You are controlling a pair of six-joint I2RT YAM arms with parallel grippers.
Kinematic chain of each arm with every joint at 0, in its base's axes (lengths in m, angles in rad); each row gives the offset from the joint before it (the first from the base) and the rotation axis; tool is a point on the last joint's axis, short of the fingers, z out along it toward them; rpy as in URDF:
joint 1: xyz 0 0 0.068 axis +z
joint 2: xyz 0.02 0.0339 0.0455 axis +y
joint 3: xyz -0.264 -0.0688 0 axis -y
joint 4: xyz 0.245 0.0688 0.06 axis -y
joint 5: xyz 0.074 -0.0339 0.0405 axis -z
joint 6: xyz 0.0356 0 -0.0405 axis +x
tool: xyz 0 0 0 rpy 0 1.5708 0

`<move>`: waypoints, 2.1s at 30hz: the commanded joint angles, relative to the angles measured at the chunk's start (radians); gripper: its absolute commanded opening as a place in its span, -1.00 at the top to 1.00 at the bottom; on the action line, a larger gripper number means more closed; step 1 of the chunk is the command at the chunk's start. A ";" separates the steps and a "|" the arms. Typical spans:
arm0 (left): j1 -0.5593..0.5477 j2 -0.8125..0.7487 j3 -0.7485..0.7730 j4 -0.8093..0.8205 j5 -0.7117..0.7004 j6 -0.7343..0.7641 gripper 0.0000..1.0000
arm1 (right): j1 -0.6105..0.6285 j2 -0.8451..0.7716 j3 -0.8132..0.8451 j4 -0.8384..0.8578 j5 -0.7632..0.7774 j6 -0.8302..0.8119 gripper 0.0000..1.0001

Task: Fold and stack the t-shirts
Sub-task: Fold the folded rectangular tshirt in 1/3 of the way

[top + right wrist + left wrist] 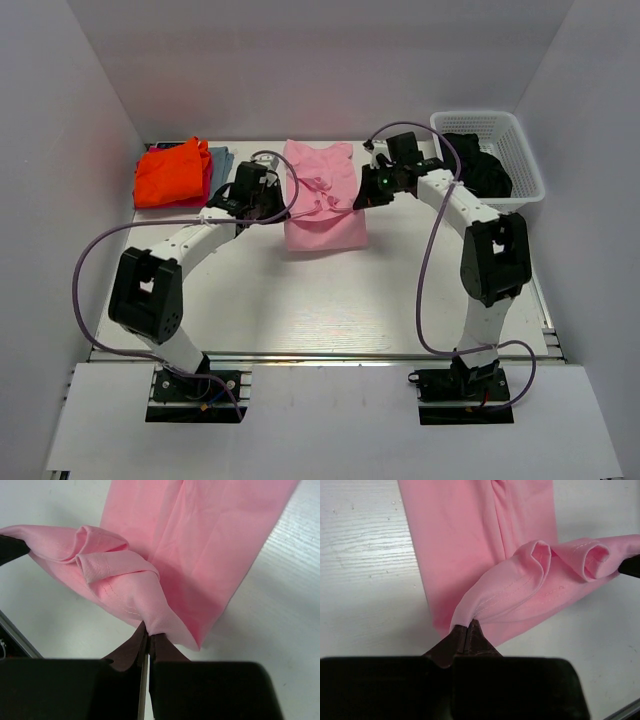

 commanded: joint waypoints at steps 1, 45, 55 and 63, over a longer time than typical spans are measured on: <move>0.016 0.025 0.057 0.027 0.030 0.042 1.00 | -0.018 0.044 0.099 -0.030 -0.026 -0.037 1.00; 0.211 0.539 0.577 0.192 0.289 0.118 -1.00 | -0.150 0.499 0.566 0.386 -0.297 0.134 -0.81; 0.189 0.343 0.293 0.266 0.366 0.160 -1.00 | -0.116 0.304 0.311 0.205 -0.236 -0.047 -0.81; 0.147 0.234 0.015 0.490 0.578 0.151 -1.00 | -0.026 0.317 0.263 0.202 -0.254 -0.070 -0.81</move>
